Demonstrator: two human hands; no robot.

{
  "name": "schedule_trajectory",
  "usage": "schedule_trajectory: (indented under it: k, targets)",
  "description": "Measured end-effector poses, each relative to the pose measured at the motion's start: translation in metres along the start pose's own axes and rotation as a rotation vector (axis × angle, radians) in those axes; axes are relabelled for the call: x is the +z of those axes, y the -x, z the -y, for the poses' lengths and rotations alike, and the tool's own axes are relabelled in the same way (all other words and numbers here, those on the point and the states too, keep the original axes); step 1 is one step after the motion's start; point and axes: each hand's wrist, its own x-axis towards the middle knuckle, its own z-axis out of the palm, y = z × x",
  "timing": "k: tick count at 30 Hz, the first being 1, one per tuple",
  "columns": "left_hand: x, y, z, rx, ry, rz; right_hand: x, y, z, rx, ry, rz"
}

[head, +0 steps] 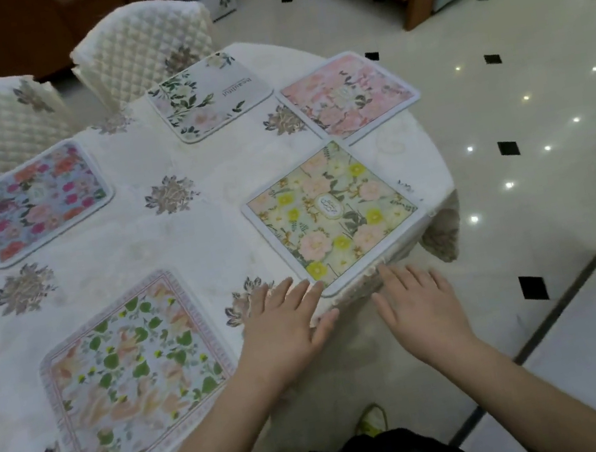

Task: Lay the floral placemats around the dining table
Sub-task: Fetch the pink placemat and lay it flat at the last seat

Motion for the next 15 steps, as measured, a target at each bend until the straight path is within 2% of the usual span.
schedule_trajectory:
  k: [8,15]
  targets:
    - [-0.020,-0.040,-0.049,0.103,-0.062,-0.118,-0.023,-0.006,-0.046,0.076,-0.048,-0.096]
    - [-0.014,-0.081,-0.057,0.173,-0.099,-0.211,-0.028,-0.016,-0.055,0.139,-0.076,-0.159]
